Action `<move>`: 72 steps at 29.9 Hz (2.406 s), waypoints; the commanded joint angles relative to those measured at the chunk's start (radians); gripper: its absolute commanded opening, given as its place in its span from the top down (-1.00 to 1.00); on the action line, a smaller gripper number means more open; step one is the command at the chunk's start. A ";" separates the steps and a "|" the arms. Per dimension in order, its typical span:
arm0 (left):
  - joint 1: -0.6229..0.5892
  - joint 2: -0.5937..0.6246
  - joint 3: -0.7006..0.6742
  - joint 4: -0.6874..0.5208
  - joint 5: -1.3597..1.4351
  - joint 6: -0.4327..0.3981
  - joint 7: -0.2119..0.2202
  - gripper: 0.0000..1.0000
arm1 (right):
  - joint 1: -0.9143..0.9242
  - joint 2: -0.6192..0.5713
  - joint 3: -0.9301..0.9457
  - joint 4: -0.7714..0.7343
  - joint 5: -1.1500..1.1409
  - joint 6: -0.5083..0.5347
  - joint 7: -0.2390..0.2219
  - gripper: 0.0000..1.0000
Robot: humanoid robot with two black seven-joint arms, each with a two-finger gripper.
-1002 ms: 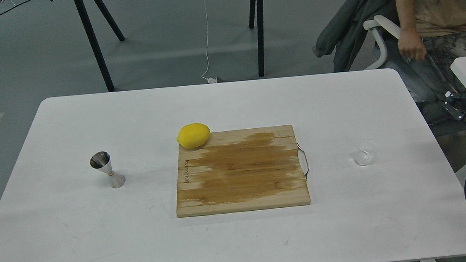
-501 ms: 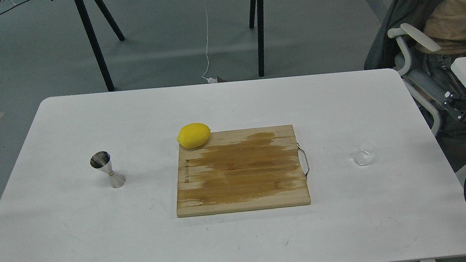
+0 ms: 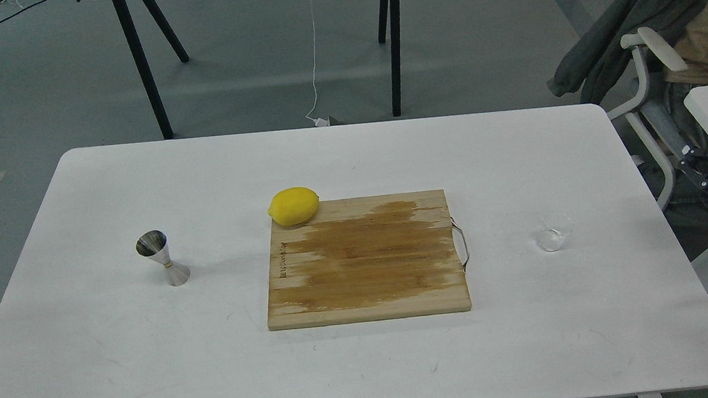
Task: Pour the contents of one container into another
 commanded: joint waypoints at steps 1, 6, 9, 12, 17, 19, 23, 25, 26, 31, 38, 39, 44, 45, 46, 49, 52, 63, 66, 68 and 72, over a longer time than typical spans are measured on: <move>-0.005 -0.011 0.001 -0.002 0.071 0.000 0.000 -1.00 | -0.002 0.000 0.001 0.000 0.000 0.000 0.000 -0.99; 0.017 -0.088 0.003 -0.006 0.352 0.000 0.000 -1.00 | -0.002 0.002 0.001 -0.016 0.000 0.000 0.000 -0.99; 0.011 -0.108 0.007 -0.025 0.457 0.000 0.000 -1.00 | -0.002 0.002 0.000 -0.017 0.000 0.000 0.002 -0.99; 0.012 -0.103 0.010 -0.036 0.455 0.000 0.000 -1.00 | -0.003 0.002 -0.002 -0.023 0.000 0.000 0.000 -0.99; 0.021 -0.117 0.055 -0.043 0.467 0.162 0.000 -1.00 | -0.003 0.006 -0.003 -0.043 0.000 0.000 0.000 -0.99; 0.041 -0.121 0.101 -0.060 0.467 0.261 0.000 -1.00 | -0.005 0.006 -0.003 -0.043 0.000 0.000 0.000 -0.99; 0.086 -0.105 0.127 -0.201 0.467 0.427 0.000 -1.00 | -0.006 0.006 -0.003 -0.043 0.000 0.000 0.002 -0.99; 0.096 -0.089 0.130 -0.302 0.469 0.456 0.000 -1.00 | -0.006 0.006 -0.003 -0.046 0.000 0.000 0.002 -0.99; 0.103 -0.068 0.130 -0.339 0.470 0.482 0.000 -1.00 | -0.006 0.006 -0.005 -0.049 0.000 0.000 0.000 -0.99; 0.158 -0.033 0.135 -0.468 0.613 0.695 0.000 -1.00 | -0.006 0.006 -0.003 -0.060 0.000 0.000 0.002 -0.99; 0.297 0.075 0.136 -0.644 0.699 0.977 0.000 -1.00 | -0.008 0.006 -0.003 -0.074 0.000 0.000 0.002 -0.99; 0.325 0.096 0.136 -0.673 0.731 0.977 0.000 -1.00 | -0.008 0.006 -0.003 -0.074 0.000 0.000 0.002 -0.99; 0.431 0.219 0.135 -0.816 0.783 0.977 0.000 -1.00 | -0.008 0.008 -0.003 -0.074 0.000 0.000 0.002 -0.99; 0.454 0.239 0.135 -0.848 0.783 0.977 0.000 -1.00 | -0.008 0.008 -0.005 -0.074 0.000 0.000 0.002 -0.99; 0.480 0.259 0.135 -0.879 0.785 0.977 0.000 -1.00 | -0.008 0.008 -0.003 -0.074 0.000 0.000 0.002 -0.99; 0.555 0.274 0.135 -0.913 0.793 0.977 0.000 -1.00 | -0.006 0.009 -0.003 -0.074 0.000 0.000 0.002 -0.99; 0.630 0.274 0.135 -0.915 0.800 0.977 0.000 -1.00 | -0.006 0.009 -0.003 -0.074 0.000 0.000 0.002 -0.99; 0.793 0.227 0.124 -0.915 0.802 0.977 0.000 -0.97 | -0.005 0.009 -0.005 -0.079 0.000 0.000 0.002 -0.99; 0.827 0.207 0.123 -0.912 0.802 0.977 0.000 -0.97 | -0.005 0.009 -0.006 -0.080 0.000 0.000 0.002 -0.99; 0.840 0.188 0.122 -0.904 0.802 0.977 0.000 -0.97 | -0.005 0.009 -0.005 -0.080 0.000 0.000 0.002 -0.99; 0.856 0.130 0.121 -0.867 0.802 0.977 0.000 -0.97 | -0.003 0.009 -0.003 -0.080 0.000 0.000 0.002 -0.99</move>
